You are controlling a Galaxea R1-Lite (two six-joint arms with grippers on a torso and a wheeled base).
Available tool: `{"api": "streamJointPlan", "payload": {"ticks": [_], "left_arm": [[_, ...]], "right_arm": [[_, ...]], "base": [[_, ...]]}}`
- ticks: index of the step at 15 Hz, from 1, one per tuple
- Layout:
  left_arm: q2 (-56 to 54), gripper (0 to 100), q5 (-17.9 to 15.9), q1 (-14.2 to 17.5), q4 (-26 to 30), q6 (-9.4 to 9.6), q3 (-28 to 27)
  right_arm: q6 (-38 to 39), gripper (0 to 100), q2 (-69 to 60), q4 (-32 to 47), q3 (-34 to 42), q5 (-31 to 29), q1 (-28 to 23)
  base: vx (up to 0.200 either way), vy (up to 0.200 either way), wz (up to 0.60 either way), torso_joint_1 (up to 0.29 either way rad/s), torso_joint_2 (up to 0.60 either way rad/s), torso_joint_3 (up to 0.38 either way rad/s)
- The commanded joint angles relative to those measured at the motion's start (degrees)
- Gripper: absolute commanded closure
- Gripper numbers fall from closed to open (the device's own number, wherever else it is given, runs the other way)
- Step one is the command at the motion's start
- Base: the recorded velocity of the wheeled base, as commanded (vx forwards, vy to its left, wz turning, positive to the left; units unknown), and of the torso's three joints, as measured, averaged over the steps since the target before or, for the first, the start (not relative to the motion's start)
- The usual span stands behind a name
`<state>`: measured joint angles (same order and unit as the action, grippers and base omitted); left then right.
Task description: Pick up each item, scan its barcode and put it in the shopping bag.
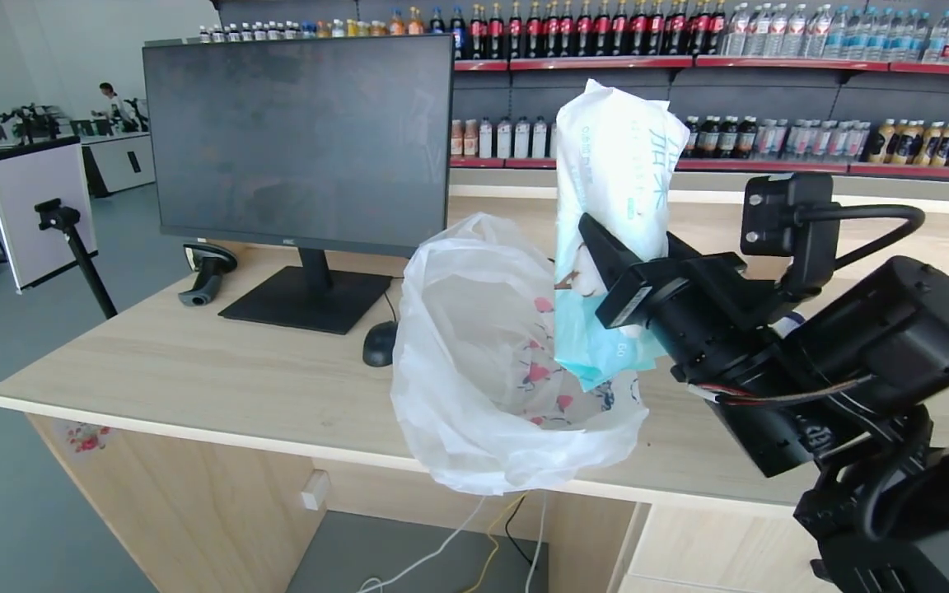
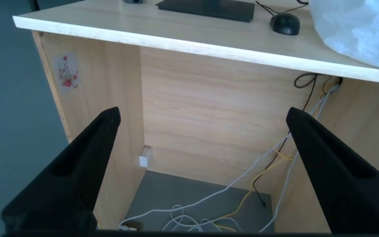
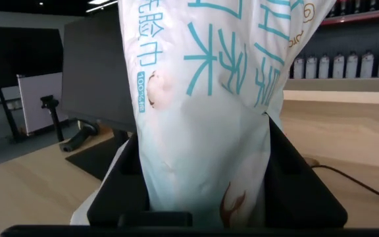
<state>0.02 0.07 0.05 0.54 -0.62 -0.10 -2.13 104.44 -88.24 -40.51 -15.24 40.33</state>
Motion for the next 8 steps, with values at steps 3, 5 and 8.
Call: {"api": "streamJointPlan", "payload": {"ticks": [3,5,8], "left_arm": [[0.06,0,0.01,0.04,-0.01,-0.08,0.01],[0.06,0,0.01,0.04,-0.01,-0.08,0.01],[0.06,0,0.01,0.04,-0.01,-0.08,0.01]], "right_arm": [[-1.03,100,5.87,-0.09,-1.41,6.19,0.02],[-0.33,100,5.87,-0.09,-1.50,6.45,-0.07],[1.25,100,5.34,-0.09,-1.15,6.45,-0.07]], "base": [[0.000,0.000,0.00,0.000,0.00,0.000],[0.000,0.000,0.00,0.000,0.00,0.000],[0.000,0.000,0.00,0.000,0.00,0.000]]}}
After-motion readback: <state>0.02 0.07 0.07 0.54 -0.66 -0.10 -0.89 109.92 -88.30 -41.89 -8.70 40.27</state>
